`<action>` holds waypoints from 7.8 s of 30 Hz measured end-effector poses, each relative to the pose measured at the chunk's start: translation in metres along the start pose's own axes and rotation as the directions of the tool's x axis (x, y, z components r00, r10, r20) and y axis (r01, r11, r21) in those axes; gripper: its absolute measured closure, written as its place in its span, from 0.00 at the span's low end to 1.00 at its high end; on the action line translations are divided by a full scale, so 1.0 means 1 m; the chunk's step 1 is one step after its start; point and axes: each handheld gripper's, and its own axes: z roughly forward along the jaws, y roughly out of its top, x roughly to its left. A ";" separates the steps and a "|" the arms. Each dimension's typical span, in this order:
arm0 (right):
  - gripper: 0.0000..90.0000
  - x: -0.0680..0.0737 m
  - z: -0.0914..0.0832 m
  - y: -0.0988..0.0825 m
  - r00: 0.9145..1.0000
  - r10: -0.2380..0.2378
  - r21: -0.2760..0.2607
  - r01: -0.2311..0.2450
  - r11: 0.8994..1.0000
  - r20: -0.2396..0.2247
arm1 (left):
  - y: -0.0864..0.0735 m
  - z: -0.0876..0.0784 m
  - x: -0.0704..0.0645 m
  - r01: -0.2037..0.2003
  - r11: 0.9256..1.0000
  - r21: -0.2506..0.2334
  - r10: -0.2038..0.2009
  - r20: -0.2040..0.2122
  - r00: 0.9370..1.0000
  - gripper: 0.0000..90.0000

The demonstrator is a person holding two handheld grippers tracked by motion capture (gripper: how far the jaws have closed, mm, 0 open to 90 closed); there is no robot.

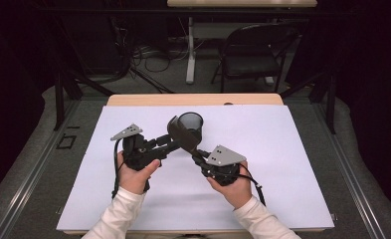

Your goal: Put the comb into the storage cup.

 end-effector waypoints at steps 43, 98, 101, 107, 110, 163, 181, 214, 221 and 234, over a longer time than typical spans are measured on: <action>0.81 0.018 0.009 -0.005 0.998 -0.055 0.024 0.055 0.998 -0.016 | -0.005 -0.001 0.007 0.068 0.998 -0.008 -0.068 0.001 0.998 0.79; 0.81 0.022 0.012 -0.008 0.996 -0.086 0.034 0.086 0.996 0.003 | -0.011 0.001 0.017 0.179 0.983 -0.025 -0.177 0.067 0.982 0.93; 0.81 0.022 0.012 -0.008 0.996 -0.087 0.035 0.087 0.996 0.005 | -0.011 0.001 0.018 0.189 0.982 -0.023 -0.187 0.072 0.980 0.93; 0.81 0.022 0.013 -0.008 0.996 -0.088 0.036 0.087 0.996 0.003 | -0.012 0.000 0.017 0.191 0.981 -0.025 -0.189 0.068 0.980 0.93; 0.81 0.022 0.013 -0.008 0.996 -0.086 0.035 0.086 0.996 0.001 | -0.012 0.000 0.017 0.194 0.981 -0.026 -0.192 0.070 0.979 0.93; 0.70 0.020 0.013 -0.008 0.999 -0.042 0.021 0.042 0.999 -0.021 | -0.014 0.000 0.026 0.226 0.973 -0.036 -0.223 0.077 0.972 0.93; 0.54 0.018 0.011 -0.004 0.999 -0.049 -0.004 0.049 0.999 -0.015 | -0.014 -0.006 0.035 0.230 0.970 -0.078 -0.227 0.040 0.973 0.93; 0.42 0.007 0.012 -0.005 1.000 0.006 -0.002 -0.006 1.000 -0.018 | -0.008 -0.022 0.051 0.223 0.964 -0.147 -0.224 0.014 0.975 0.93; 0.38 0.003 0.013 -0.005 1.000 0.025 0.002 -0.025 1.000 -0.010 | -0.007 -0.027 0.053 0.213 0.963 -0.165 -0.216 -0.003 0.976 0.93; 0.37 -0.006 0.009 -0.005 0.996 0.086 0.013 -0.086 0.996 -0.033 | -0.005 -0.033 0.056 0.203 0.961 -0.187 -0.211 -0.022 0.977 0.93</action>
